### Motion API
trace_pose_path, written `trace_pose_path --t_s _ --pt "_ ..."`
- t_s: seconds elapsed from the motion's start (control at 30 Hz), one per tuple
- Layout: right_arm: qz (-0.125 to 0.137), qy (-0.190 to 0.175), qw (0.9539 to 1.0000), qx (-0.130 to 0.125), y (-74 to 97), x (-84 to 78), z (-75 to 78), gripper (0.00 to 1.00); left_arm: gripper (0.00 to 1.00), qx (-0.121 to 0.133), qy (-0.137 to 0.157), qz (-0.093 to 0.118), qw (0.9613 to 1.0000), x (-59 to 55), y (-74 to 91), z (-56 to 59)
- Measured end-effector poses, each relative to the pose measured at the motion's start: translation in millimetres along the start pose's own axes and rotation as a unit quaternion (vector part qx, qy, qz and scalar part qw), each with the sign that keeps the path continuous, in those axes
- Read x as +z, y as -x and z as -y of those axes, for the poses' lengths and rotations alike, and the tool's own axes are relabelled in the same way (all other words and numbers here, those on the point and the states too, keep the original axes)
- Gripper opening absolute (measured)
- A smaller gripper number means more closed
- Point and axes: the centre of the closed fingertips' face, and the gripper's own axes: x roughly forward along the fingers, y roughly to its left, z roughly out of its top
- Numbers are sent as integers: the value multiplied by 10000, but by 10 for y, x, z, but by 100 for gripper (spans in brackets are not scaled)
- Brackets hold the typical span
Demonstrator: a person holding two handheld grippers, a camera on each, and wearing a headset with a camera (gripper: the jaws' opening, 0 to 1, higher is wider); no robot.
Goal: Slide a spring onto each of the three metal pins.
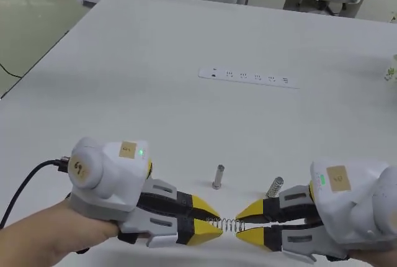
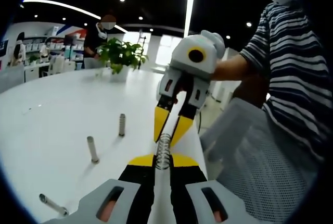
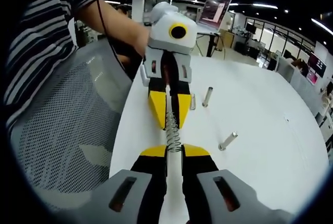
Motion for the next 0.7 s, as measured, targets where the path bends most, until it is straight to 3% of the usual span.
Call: trace_pose_path --t_s 0.57,0.7 --pt "298 226 9993 1 78 245 17 7 2 65 -112 -75 9999 -22 -24 -11" --pt "488 170 9987 4 83 349 24 7 2 92 -134 -80 9998 -20 -17 -14"
